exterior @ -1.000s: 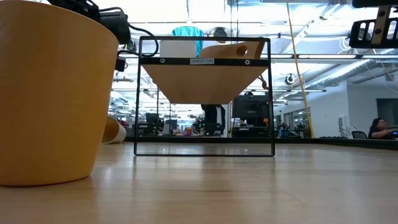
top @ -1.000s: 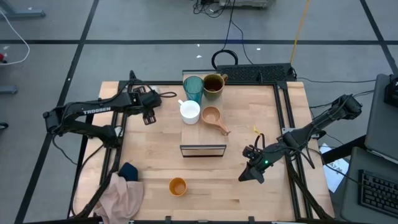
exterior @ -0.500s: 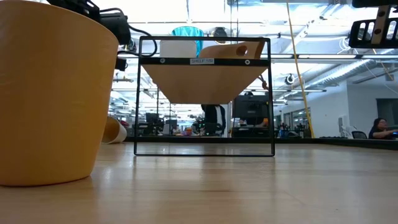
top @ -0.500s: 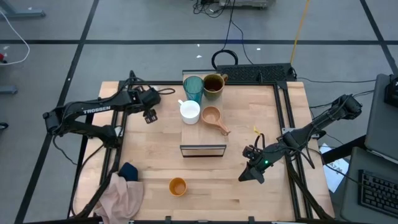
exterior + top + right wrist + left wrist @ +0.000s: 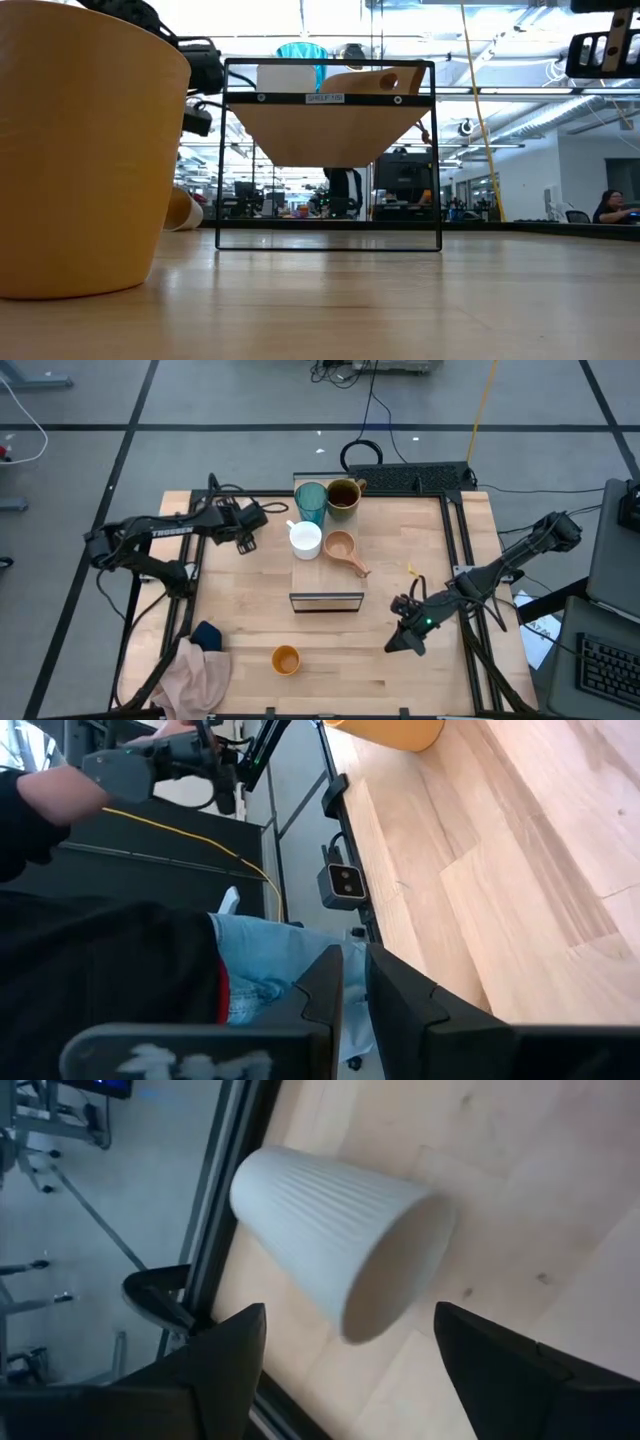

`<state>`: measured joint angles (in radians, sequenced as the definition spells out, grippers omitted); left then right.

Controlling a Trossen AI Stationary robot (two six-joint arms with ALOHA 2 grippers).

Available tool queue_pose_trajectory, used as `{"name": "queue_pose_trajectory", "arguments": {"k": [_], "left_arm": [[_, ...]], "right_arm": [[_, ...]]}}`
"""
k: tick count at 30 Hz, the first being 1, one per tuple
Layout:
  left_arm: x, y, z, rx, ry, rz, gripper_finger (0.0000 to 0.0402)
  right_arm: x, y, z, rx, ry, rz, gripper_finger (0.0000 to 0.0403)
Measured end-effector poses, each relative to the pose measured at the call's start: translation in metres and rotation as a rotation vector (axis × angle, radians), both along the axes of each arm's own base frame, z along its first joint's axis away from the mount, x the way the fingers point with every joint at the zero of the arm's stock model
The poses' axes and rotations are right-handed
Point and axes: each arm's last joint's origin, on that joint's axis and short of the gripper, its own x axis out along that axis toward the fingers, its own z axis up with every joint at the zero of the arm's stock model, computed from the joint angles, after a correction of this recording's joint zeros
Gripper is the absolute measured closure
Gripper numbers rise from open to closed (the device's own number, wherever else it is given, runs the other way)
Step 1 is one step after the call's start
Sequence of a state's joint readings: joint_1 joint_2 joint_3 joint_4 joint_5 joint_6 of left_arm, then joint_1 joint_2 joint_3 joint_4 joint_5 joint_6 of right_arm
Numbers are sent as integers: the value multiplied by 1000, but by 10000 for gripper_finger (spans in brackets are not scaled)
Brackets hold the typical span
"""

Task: Stack small to large cups/mugs on shelf
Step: Put the white cup on the shelf

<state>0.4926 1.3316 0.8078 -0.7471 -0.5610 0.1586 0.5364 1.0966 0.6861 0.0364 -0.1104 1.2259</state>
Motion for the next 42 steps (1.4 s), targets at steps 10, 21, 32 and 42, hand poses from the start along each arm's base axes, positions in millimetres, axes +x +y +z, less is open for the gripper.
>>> {"name": "queue_pose_trajectory", "arguments": {"k": [10,21,32,42], "left_arm": [[6,9,-11,8,40,3,120],[4,20,-15,49,72,26,190],[-2,34,-15,-4,45,15,388],[-3,33,2,-125,25,52,399]], "right_arm": [[-1,2,0,10,4,4,364],[-1,2,0,34,21,-10,364],[-1,2,0,45,29,-17,364],[-1,2,0,37,23,-12,364]]}}
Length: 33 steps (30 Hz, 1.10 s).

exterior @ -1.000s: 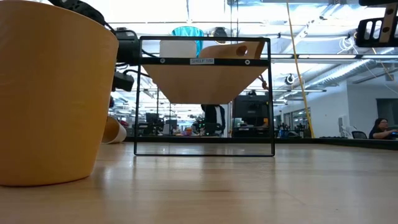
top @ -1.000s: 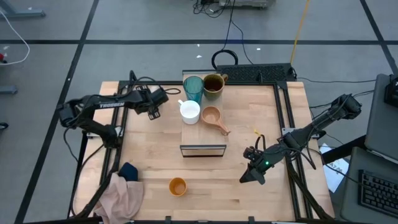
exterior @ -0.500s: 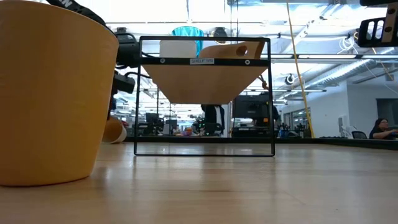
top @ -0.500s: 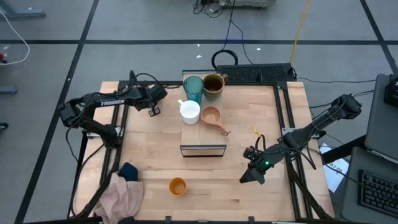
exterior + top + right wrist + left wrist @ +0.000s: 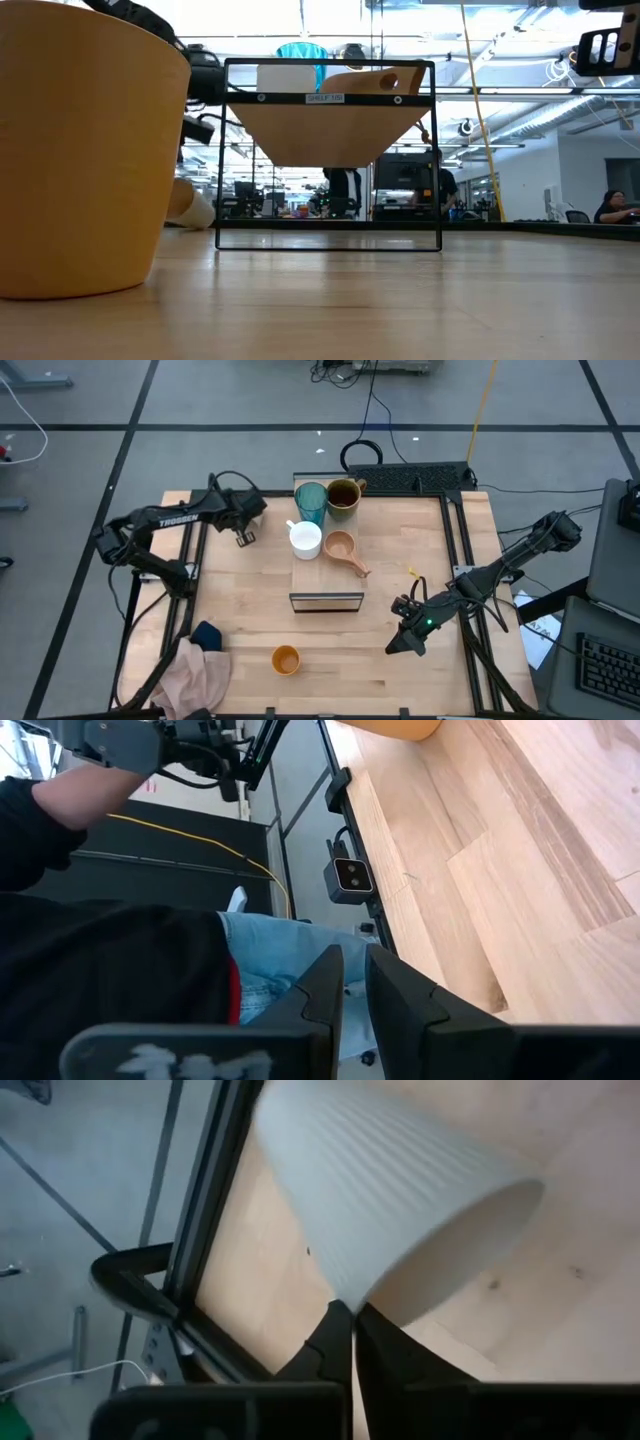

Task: Stack small to large cups/mugs on shelf
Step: Put the white cup on the shelf

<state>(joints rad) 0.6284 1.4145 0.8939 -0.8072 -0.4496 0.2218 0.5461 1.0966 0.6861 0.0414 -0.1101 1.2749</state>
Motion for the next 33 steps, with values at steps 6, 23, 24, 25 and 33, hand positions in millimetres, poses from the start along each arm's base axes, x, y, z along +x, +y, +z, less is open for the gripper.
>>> {"name": "queue_pose_trajectory", "arguments": {"k": [6,23,24,25,33], "left_arm": [[3,0,25,-56,-4,9,401],[-11,-22,79,-464,75,-53,401],[-10,-23,84,-477,59,-56,401],[-9,-23,88,-482,41,-59,401],[-1,-34,127,-477,-76,-27,401]], "right_arm": [[0,-1,0,-11,-9,4,364],[0,-1,-1,-75,-48,31,364],[0,-1,-1,-80,-51,34,364],[0,-1,-1,-85,-54,36,364],[2,-3,-1,-110,-73,38,364]]}}
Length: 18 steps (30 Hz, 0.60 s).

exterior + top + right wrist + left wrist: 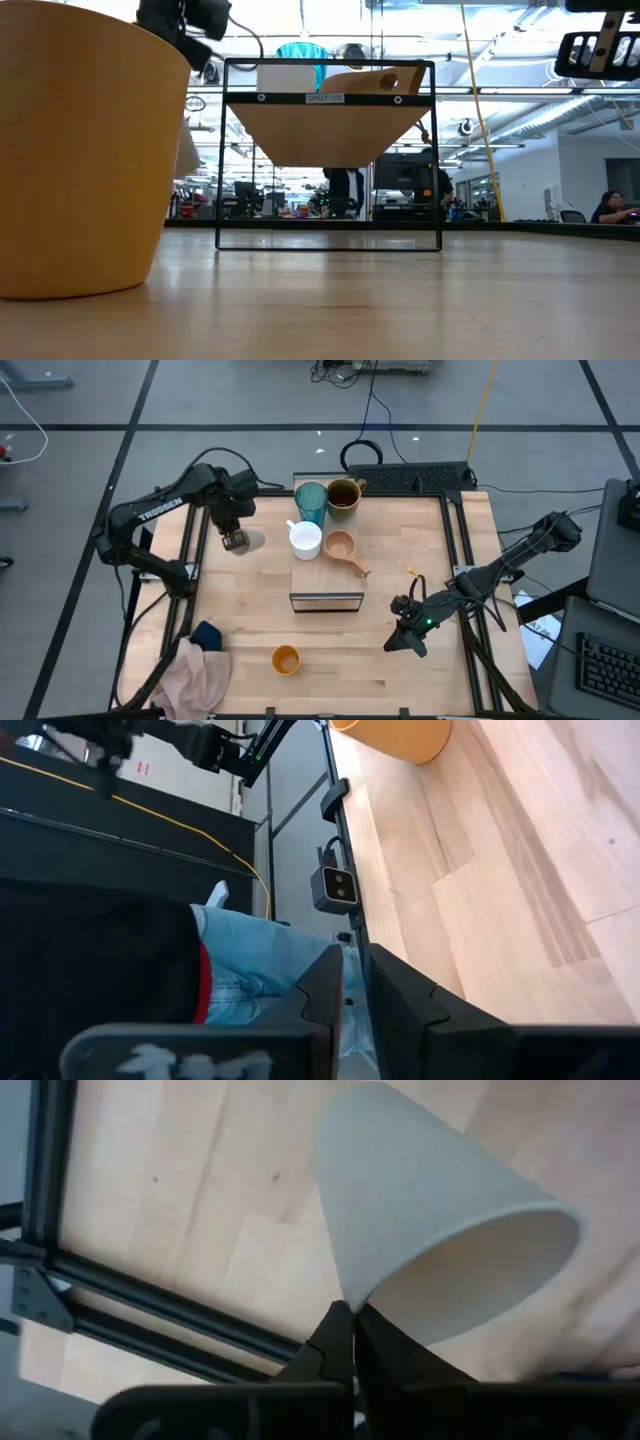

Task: Stack small to large cups/mugs on shelf
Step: Put the white cup on the shelf

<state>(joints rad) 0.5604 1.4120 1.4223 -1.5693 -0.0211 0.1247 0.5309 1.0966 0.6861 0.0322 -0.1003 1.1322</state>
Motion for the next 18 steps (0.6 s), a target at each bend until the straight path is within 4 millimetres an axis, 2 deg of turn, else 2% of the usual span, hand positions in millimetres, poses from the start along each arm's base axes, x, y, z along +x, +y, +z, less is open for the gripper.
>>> {"name": "queue_pose_trajectory", "arguments": {"k": [7,14,18], "left_arm": [[13,-20,25,-80,-149,46,402],[24,-44,27,-255,-203,63,402],[28,-59,27,-289,-198,23,402]], "right_arm": [[0,-1,-1,-37,-15,17,364],[0,-1,-1,-64,-29,32,364],[0,-1,-1,-77,-39,40,364]]}}
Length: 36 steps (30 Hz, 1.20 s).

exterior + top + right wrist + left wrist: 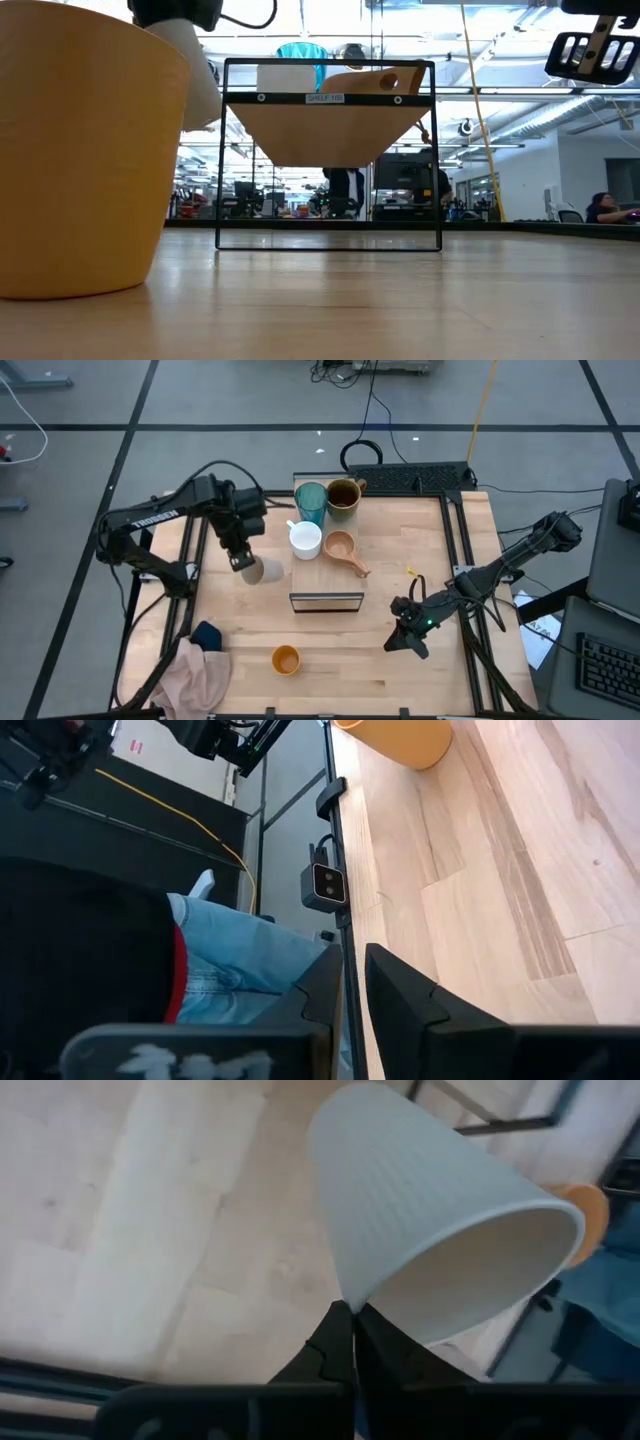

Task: Stack small to large cups/mugs on shelf
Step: Put the white cup on the shelf

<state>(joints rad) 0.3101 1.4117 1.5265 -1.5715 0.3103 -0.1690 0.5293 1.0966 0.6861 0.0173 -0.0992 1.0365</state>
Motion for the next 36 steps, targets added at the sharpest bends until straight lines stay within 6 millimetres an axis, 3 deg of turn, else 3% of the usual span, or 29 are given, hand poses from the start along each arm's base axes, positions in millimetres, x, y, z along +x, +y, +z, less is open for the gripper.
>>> {"name": "queue_pose_trajectory", "arguments": {"k": [11,18,24,36], "left_arm": [[7,-33,2,-177,12,-15,402],[8,-54,3,-285,45,-23,402],[11,-72,9,-375,44,-21,402],[39,-85,56,-527,-301,62,402]], "right_arm": [[2,-5,1,-33,-29,15,364],[0,-17,14,-31,-121,9,347],[-3,-29,25,-53,-197,-17,316],[9,-48,47,-2,-417,-123,207]]}}
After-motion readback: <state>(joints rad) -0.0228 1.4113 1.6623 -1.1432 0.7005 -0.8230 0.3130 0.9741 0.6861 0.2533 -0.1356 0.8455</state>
